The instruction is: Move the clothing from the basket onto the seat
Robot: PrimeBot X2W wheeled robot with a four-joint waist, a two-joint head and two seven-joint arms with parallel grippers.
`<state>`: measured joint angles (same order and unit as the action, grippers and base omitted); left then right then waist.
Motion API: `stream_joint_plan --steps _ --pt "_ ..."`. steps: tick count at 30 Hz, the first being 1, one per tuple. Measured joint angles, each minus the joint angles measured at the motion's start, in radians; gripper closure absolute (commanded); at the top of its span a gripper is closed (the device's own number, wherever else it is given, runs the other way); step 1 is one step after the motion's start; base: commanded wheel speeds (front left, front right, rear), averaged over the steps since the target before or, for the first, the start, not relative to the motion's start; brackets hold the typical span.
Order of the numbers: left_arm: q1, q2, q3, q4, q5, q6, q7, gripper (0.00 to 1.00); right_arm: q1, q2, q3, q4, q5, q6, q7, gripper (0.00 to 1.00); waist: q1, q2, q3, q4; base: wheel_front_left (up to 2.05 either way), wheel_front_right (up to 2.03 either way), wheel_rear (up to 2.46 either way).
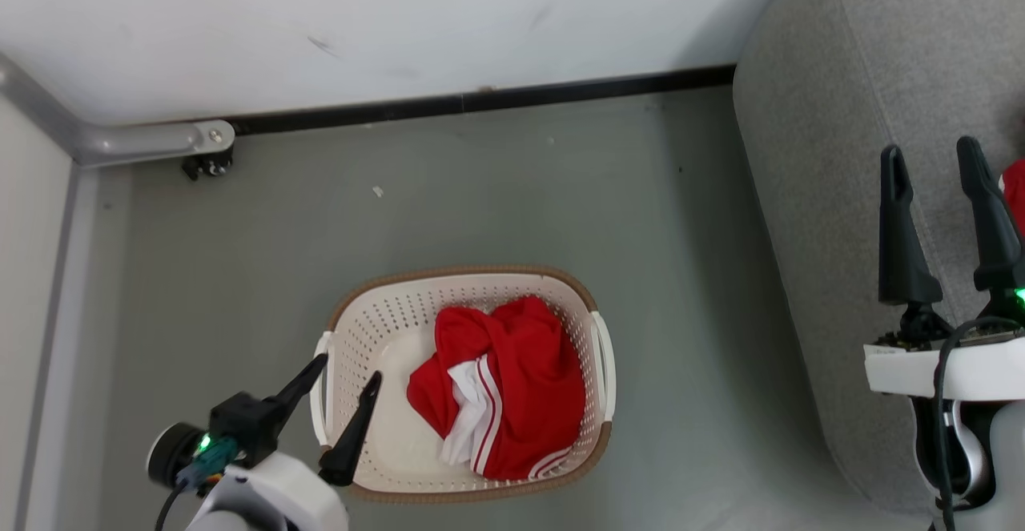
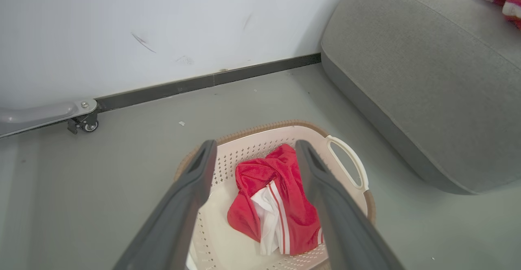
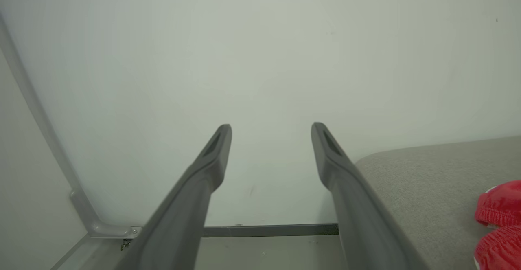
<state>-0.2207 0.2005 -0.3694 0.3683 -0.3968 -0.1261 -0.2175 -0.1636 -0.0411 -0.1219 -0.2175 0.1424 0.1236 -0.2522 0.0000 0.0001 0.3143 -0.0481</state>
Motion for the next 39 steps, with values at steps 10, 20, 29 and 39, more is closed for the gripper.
stream_joint_plan --steps 10,20,29,39 --pt "-0.136 0.003 -0.089 0.069 -0.007 0.0 0.033 0.0 -0.074 -0.001 0.003 -0.035 0.034 0.0 0.0 0.0 0.0 0.0 0.104 -0.023 0.0 0.0 0.0" --pt "-0.242 0.021 -0.164 0.149 -0.046 0.0 0.059 0.0 -0.15 -0.001 0.007 -0.072 0.044 0.0 -0.004 0.0 0.0 0.0 0.208 -0.052 0.0 0.0 0.0" --pt "-0.325 0.029 -0.205 0.204 -0.078 0.0 0.074 0.0 -0.232 -0.002 0.032 -0.115 0.043 0.0 -0.004 0.0 0.0 0.0 0.3 -0.078 0.0 0.0 0.0" --pt "-0.422 0.026 -0.248 0.23 -0.129 0.0 0.08 0.0 -0.313 -0.003 0.049 -0.143 0.043 0.0 -0.004 0.0 0.0 0.0 0.397 -0.101 0.0 0.0 0.0"
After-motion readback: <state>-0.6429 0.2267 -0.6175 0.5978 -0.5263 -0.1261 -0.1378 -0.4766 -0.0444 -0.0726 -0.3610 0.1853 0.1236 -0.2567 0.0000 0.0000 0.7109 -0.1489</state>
